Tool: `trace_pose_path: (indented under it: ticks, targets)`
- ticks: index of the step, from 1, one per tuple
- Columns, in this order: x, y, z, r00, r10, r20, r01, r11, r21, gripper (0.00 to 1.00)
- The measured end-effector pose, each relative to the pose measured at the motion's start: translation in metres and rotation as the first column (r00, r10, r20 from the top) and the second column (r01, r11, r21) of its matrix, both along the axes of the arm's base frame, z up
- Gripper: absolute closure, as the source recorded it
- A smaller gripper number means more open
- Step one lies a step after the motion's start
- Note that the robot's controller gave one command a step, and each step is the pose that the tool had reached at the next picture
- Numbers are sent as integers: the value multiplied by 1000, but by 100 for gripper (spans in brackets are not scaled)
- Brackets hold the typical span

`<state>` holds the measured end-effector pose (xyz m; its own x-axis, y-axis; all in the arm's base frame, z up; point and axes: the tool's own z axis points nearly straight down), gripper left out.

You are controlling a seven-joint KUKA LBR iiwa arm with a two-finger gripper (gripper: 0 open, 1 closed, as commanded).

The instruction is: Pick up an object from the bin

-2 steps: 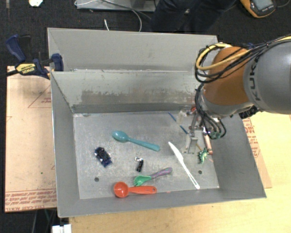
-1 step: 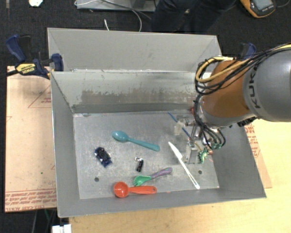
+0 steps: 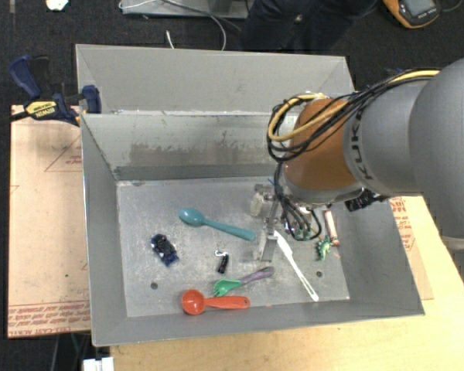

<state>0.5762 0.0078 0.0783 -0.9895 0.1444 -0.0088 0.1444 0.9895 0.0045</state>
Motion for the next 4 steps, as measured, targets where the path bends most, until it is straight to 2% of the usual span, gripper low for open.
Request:
trace_pose_path:
  ticks: [1,3,4]
  targets:
    - [11,-36,11,999,44,0,-44,999,0,0]
    - [7,-24,-3,995,95,2,-95,995,-1,0]
    - [1,4,-7,990,140,2,-140,990,2,0]
